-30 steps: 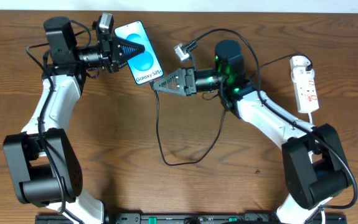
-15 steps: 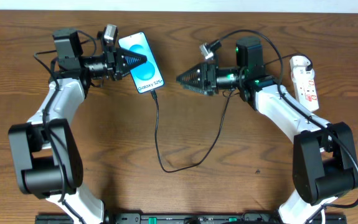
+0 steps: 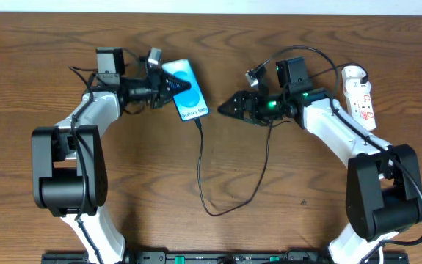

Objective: Plug charger to phone and switch on socket
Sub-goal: 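Open the right gripper and pull it back from the plugged phone, then lower the phone flat onto the table with the left gripper and release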

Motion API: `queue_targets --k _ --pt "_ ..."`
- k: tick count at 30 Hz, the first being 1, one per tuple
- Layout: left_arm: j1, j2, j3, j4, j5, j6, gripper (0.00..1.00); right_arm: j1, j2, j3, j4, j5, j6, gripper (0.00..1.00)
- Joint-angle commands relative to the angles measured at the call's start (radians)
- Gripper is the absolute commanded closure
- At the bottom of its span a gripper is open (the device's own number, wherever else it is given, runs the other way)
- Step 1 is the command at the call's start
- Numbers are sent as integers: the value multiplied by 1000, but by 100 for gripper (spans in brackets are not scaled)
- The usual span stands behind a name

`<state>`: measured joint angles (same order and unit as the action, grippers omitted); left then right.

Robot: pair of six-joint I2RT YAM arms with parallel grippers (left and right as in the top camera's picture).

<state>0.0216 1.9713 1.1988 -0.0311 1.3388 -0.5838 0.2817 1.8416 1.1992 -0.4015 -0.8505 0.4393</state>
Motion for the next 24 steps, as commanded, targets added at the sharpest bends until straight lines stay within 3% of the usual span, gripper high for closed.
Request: queue_targets --k 1,3,5,12,24 --pt "3 9 2 -148 -206 187 93 -22 -34 42 -71 171 -82 13" --pt "-2 10 2 -281 -376 280 93 -25 -59 54 -129 260 -100 13" --pt "-6 10 2 -325 -444 330 93 -25 -81 56 -154 306 -106 13" --pt "-8 13 2 -328 -494 391 93 -25 -148 56 -199 369 -119 13" --pt "-8 122 2 -325 -494 391 93 -5 -155 56 -262 426 -123 15"
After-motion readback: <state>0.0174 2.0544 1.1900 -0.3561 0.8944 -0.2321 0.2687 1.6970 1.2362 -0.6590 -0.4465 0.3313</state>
